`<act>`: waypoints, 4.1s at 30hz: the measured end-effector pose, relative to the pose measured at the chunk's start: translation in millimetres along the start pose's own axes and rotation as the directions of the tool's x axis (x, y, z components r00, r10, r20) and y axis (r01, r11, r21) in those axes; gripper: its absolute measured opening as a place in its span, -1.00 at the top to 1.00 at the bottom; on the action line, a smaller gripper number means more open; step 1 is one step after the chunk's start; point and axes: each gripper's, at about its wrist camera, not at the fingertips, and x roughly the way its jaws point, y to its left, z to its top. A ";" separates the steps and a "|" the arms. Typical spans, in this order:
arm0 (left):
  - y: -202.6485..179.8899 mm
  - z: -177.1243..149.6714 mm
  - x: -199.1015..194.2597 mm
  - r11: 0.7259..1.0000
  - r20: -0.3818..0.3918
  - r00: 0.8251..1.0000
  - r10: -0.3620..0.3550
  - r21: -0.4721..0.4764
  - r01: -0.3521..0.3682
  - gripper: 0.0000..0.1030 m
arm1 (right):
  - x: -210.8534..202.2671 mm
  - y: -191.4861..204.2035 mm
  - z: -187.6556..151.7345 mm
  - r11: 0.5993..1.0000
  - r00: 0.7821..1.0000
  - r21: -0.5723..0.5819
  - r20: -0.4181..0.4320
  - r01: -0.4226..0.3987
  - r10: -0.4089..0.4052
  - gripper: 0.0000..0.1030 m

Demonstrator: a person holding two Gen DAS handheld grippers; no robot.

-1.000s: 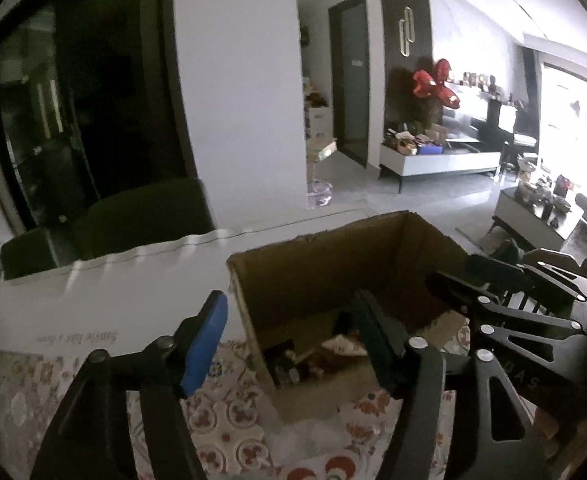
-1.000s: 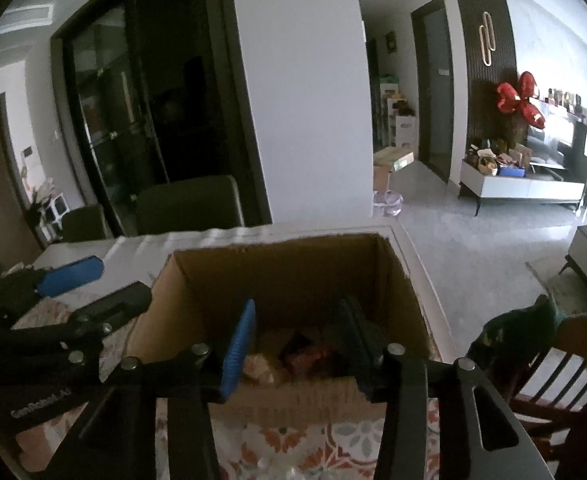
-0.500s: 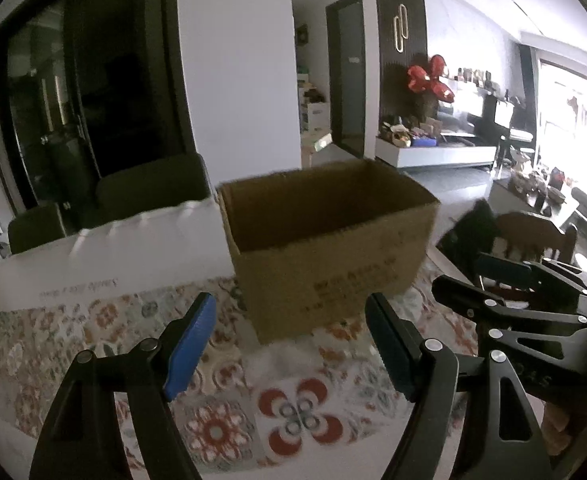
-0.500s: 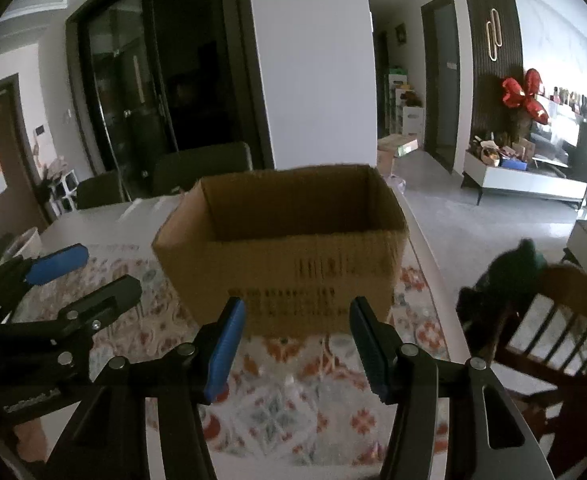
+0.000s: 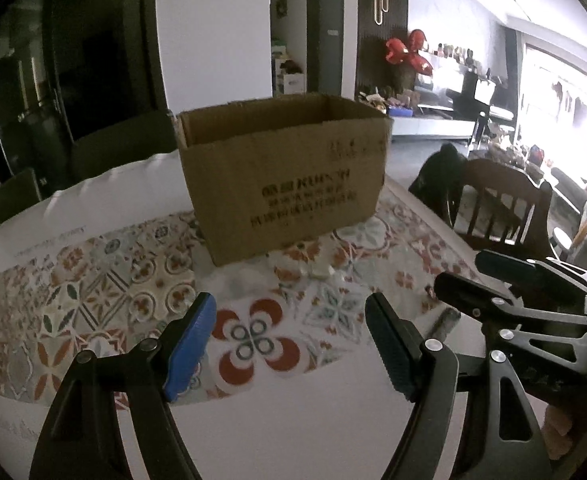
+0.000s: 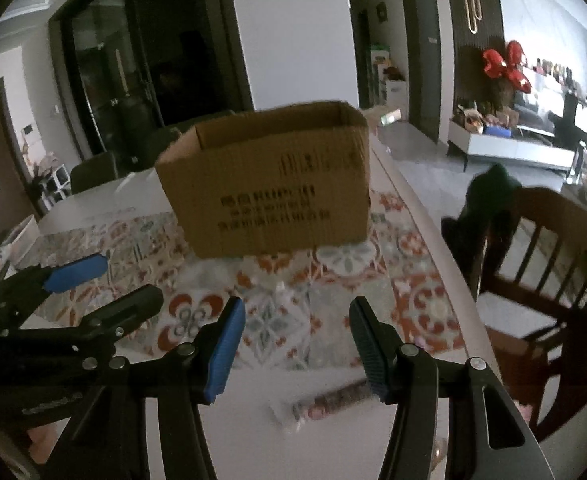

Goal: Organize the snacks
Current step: 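Withdraw both tools from the box back over the remaining snacks, then grasp the round brown candy with the right tool while the left tool grasps the dark wafer stick, then carry both items into the cardboard box and open both tools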

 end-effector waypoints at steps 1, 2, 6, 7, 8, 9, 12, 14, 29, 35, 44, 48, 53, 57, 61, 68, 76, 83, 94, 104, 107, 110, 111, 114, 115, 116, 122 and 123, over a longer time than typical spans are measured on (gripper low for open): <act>-2.3 -3.2 0.7 1.000 -0.003 1.000 -0.002 0.004 0.002 -0.48 | -0.7 -1.4 -5.5 1.000 1.000 0.004 -0.008 0.008 -0.008 -0.08; -4.5 -6.1 1.6 1.000 -0.006 1.000 -0.007 0.008 0.007 -0.48 | -1.6 -2.7 -9.1 1.000 1.000 0.004 -0.013 0.016 -0.016 -0.08; -16.4 -15.3 5.1 0.999 -0.029 0.999 -0.039 0.024 0.040 -0.48 | -4.6 -9.8 -24.3 0.999 0.999 0.011 -0.034 0.039 -0.038 -0.08; -18.0 -17.4 6.7 0.999 -0.034 0.998 -0.047 0.026 0.048 -0.48 | -5.7 -12.6 -28.5 0.999 0.998 0.019 -0.041 0.042 -0.041 -0.08; -19.5 -19.4 7.8 0.998 -0.037 0.998 -0.055 0.027 0.056 -0.48 | -6.5 -14.5 -30.7 0.999 0.998 0.025 -0.044 0.045 -0.044 -0.08; -22.0 -21.2 8.6 0.998 -0.039 0.997 -0.063 0.028 0.065 -0.48 | -7.6 -16.6 -33.2 0.998 0.998 0.030 -0.048 0.048 -0.047 -0.08; -31.6 -25.1 11.2 0.996 -0.043 0.996 -0.081 0.046 0.083 -0.48 | -10.2 -20.9 -38.0 0.998 0.997 0.042 -0.051 0.056 -0.054 -0.08; -36.0 -25.5 12.0 0.994 -0.041 0.995 -0.086 0.059 0.088 -0.48 | -12.5 -24.8 -41.7 0.997 0.996 0.046 -0.055 0.067 -0.065 -0.08; -78.9 -33.4 45.6 0.968 -0.110 0.978 -0.179 0.160 0.195 -0.45 | -16.3 -63.4 -68.7 0.977 0.982 0.129 -0.107 0.172 -0.158 -0.08; -90.7 -36.4 64.0 0.956 -0.148 0.971 -0.187 0.198 0.214 -0.40 | -12.3 -73.2 -78.6 0.968 0.972 0.143 -0.144 0.208 -0.187 -0.08; -99.3 -36.7 80.3 0.949 -0.182 0.963 -0.199 0.211 0.236 -0.37 | -4.3 -78.4 -90.0 0.960 0.962 0.159 -0.184 0.232 -0.202 -0.07; -102.0 -37.6 84.6 0.948 -0.191 0.960 -0.203 0.206 0.241 -0.33 | -1.6 -79.4 -93.1 0.958 0.959 0.160 -0.196 0.237 -0.205 -0.07; -105.6 -37.7 88.8 0.945 -0.207 0.954 -0.219 0.197 0.260 -0.14 | 2.6 -77.9 -96.5 0.959 0.957 0.157 -0.209 0.237 -0.202 0.02; -107.5 -40.4 90.8 0.943 -0.220 0.948 -0.231 0.190 0.274 -0.03 | 5.3 -74.9 -99.2 0.962 0.956 0.145 -0.215 0.231 -0.198 0.14; -108.8 -40.5 89.6 0.942 -0.212 0.949 -0.232 0.194 0.273 0.31 | 5.5 -74.6 -99.3 0.964 0.959 0.145 -0.210 0.224 -0.191 0.31; -107.4 -40.6 87.7 0.940 -0.200 0.949 -0.244 0.191 0.282 0.62 | 4.8 -75.5 -99.3 0.965 0.964 0.165 -0.202 0.205 -0.171 0.41; -100.3 -40.9 75.1 0.943 -0.185 0.949 -0.255 0.170 0.287 0.62 | 3.2 -73.8 -97.8 0.966 0.968 0.169 -0.193 0.194 -0.160 0.41; -90.5 -34.9 61.6 0.951 -0.167 0.954 -0.249 0.144 0.274 0.62 | -3.2 -67.5 -90.3 0.970 0.975 0.165 -0.166 0.177 -0.149 0.41; -68.2 -14.0 33.7 0.965 -0.095 0.967 -0.236 0.097 0.244 0.62 | -15.1 -51.4 -67.0 0.980 0.988 0.147 -0.099 0.131 -0.117 0.41; -45.8 3.9 6.1 0.974 -0.012 0.975 -0.221 0.056 0.221 0.62 | -27.1 -34.8 -42.0 0.989 0.996 0.120 -0.022 0.087 -0.085 0.41; -39.0 10.2 0.6 0.976 0.014 0.977 -0.213 0.046 0.212 0.62 | -30.6 -31.2 -34.5 0.991 0.997 0.113 0.001 0.078 -0.079 0.41; -32.9 15.5 -3.8 0.978 0.032 0.978 -0.207 0.036 0.205 0.62 | -32.1 -27.0 -24.6 0.992 0.997 0.105 0.027 0.070 -0.073 0.41; -29.9 18.5 -5.6 0.979 0.041 0.979 -0.202 0.034 0.200 0.62 | -32.1 -25.8 -22.5 0.992 0.997 0.102 0.034 0.067 -0.071 0.41; -23.1 24.4 -8.2 0.982 0.056 0.980 -0.190 0.027 0.189 0.62 | -31.7 -21.7 -12.2 0.994 0.997 0.093 0.055 0.056 -0.061 0.41; -20.8 26.5 -8.7 0.982 0.061 0.981 -0.187 0.023 0.186 0.62 | -31.2 -19.8 -7.6 0.995 0.996 0.089 0.065 0.052 -0.058 0.41; -18.9 28.1 -9.1 0.983 0.064 0.981 -0.183 0.020 0.182 0.62 | -30.8 -18.8 -4.8 0.995 0.996 0.086 0.070 0.050 -0.056 0.41; -3.8 43.4 -12.6 0.987 0.097 0.983 -0.158 0.010 0.158 0.62 | -27.7 -10.5 16.4 0.998 0.993 0.060 0.114 0.035 -0.041 0.41; -0.8 47.5 -13.4 0.989 0.106 0.983 -0.151 0.010 0.151 0.62 | -27.0 -9.3 20.5 0.998 0.992 0.056 0.121 0.032 -0.039 0.41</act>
